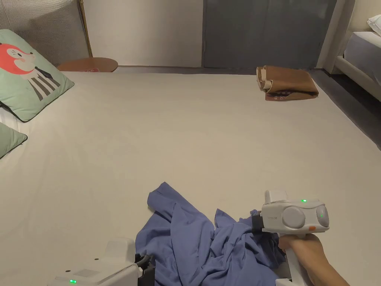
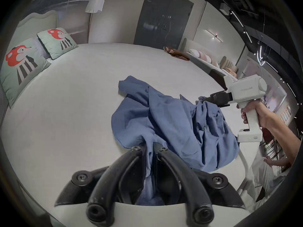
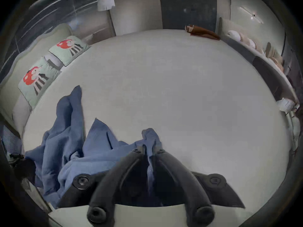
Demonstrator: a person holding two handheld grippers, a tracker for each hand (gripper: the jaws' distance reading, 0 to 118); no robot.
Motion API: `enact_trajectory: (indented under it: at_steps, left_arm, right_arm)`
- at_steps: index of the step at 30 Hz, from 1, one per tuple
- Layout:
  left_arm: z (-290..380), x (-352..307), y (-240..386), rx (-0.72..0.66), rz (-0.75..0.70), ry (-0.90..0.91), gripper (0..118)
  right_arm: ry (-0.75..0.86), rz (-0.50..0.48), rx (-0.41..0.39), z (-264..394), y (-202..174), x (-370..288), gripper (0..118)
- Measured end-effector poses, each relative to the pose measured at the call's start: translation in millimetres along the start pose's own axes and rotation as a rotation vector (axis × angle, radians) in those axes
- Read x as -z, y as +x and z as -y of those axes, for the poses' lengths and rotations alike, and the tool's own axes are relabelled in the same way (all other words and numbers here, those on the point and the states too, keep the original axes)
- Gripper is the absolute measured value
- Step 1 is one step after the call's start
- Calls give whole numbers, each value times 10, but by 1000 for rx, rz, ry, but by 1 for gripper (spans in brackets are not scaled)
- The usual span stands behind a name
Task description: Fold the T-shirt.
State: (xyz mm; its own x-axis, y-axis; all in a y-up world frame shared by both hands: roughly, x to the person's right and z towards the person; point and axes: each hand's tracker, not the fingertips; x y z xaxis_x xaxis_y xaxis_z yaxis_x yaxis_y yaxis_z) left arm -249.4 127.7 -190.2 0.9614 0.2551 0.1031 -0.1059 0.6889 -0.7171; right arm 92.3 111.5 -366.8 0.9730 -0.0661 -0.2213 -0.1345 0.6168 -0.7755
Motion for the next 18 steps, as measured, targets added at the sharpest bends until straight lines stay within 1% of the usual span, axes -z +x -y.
enact_trajectory:
  at_steps: [2,7,10,12,14,16,18]
  left_arm:
    - [-9,-31,-22,-6,5,4,3]
    - [-282,-117,-92,-60,31,54,3]
    - [-642,-190,-148,-68,29,116,3]
    - [-965,-256,-153,-40,8,170,3]
    - [-1340,-322,-174,-6,-29,212,3]
    - [-1708,-445,-251,-13,-30,272,3]
    - [-2049,-554,-293,-13,-62,341,3]
  right_arm:
    - [64,45,-74,-26,-18,-176,6]
    - [238,141,-133,-290,77,-715,6]
    - [348,205,-156,-569,109,-1097,6]
    - [421,217,-140,-758,159,-1289,6]
    - [472,260,-146,-986,205,-1468,6]
    - [538,278,-137,-1178,264,-1626,6]
    - [572,293,-121,-1389,329,-1756,6]
